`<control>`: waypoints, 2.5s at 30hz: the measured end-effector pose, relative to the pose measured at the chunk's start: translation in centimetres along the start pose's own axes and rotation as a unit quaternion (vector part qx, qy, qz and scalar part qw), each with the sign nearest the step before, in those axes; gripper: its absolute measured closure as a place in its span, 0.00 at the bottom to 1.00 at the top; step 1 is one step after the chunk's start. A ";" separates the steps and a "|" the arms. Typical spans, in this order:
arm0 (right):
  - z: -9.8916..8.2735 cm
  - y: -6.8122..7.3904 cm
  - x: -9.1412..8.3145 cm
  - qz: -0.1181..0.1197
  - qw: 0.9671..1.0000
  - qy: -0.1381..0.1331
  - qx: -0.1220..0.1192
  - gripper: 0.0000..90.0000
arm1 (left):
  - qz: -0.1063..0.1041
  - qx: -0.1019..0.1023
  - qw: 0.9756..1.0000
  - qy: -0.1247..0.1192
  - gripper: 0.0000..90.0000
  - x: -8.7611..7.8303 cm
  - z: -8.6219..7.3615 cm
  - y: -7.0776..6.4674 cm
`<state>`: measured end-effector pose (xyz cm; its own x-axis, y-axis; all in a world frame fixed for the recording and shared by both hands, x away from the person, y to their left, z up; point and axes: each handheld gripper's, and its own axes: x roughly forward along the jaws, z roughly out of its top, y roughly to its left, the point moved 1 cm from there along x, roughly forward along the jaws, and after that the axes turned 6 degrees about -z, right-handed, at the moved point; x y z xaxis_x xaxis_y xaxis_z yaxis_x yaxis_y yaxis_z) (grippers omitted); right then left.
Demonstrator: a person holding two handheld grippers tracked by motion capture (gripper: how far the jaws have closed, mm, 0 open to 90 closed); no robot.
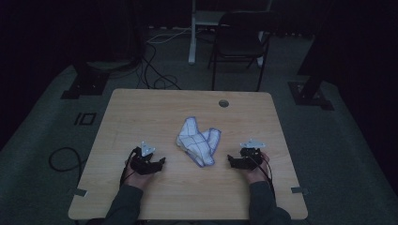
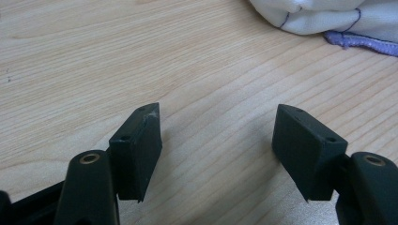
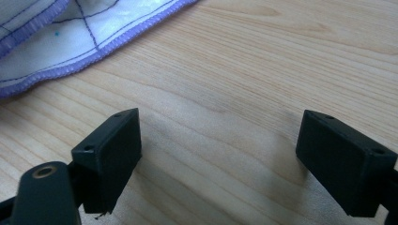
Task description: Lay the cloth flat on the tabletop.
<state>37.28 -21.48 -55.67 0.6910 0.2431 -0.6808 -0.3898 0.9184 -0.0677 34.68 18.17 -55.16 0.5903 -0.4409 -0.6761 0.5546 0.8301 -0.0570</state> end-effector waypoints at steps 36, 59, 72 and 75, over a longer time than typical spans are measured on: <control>0.1 0.6 -0.1 0.002 1.000 -0.013 -0.001 0.34 | -0.045 0.032 0.998 -0.003 0.63 -1.1 1.2 -2.6; 0.1 0.6 -0.1 0.002 1.000 -0.013 -0.001 0.34 | -0.070 0.087 0.993 -0.032 0.61 -0.7 6.0 -5.5; 0.1 0.6 -0.1 0.002 1.000 -0.013 -0.001 0.34 | -0.088 0.113 0.989 -0.043 0.61 0.0 8.2 -7.0; 0.1 0.6 -0.1 0.002 1.000 -0.013 0.000 0.34 | -0.092 0.118 0.988 -0.044 0.61 0.3 8.8 -7.4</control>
<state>37.01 -20.93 -55.57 0.7049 0.2553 -0.6617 -0.3935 0.9170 -0.0654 35.92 8.93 -48.45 0.5094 -0.6141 -0.6028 0.7729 0.6345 0.0069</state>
